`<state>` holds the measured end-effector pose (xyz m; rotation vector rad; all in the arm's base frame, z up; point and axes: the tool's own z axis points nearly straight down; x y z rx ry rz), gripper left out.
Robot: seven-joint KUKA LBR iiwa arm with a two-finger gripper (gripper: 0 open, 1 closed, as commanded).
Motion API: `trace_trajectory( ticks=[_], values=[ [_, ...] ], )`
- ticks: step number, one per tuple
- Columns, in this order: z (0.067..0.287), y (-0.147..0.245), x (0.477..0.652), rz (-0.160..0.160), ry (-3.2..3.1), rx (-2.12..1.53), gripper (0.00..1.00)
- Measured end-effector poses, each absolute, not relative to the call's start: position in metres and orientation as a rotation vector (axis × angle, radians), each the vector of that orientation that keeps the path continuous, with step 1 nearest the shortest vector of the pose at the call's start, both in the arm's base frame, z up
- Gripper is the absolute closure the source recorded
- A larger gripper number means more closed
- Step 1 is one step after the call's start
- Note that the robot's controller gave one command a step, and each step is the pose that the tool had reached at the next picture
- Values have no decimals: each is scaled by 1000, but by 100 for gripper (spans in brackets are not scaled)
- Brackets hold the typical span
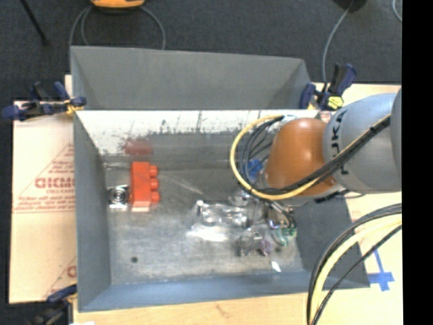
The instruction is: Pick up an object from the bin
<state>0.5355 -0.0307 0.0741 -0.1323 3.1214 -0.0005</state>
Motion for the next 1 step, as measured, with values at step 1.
trace_trajectory(
  ticks=[1],
  values=[
    [78,-30,539,0,3113,-128,100]
  ],
)
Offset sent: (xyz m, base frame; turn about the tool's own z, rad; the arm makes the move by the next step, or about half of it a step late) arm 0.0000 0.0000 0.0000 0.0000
